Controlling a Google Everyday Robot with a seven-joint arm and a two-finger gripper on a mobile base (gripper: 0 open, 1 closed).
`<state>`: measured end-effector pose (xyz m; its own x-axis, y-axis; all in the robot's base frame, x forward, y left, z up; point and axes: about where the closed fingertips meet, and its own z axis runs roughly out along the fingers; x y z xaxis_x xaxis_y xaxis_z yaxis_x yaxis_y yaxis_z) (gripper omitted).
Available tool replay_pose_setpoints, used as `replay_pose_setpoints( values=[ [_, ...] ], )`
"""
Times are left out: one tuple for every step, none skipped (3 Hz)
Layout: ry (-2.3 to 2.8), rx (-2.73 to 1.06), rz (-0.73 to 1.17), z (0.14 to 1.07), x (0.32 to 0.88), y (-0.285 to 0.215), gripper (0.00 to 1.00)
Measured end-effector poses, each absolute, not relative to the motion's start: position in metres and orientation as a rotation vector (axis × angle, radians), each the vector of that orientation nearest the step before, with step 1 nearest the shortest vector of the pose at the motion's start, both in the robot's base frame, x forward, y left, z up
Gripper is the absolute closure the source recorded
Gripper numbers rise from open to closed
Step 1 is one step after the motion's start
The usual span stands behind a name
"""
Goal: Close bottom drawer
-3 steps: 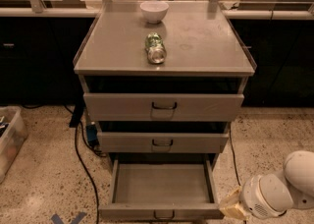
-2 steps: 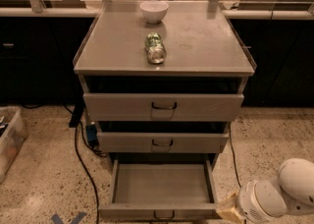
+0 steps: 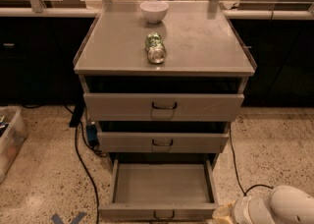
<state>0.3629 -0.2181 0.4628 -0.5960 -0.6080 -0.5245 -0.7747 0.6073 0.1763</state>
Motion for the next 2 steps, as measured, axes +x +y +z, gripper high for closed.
replay_pose_setpoints(
  values=[
    [2.435,-1.090,0.623,0.4385,0.3526,-0.2069,1.00],
    [2.435,-1.090,0.622,0.4385,0.3526,-0.2069,1.00]
  ],
)
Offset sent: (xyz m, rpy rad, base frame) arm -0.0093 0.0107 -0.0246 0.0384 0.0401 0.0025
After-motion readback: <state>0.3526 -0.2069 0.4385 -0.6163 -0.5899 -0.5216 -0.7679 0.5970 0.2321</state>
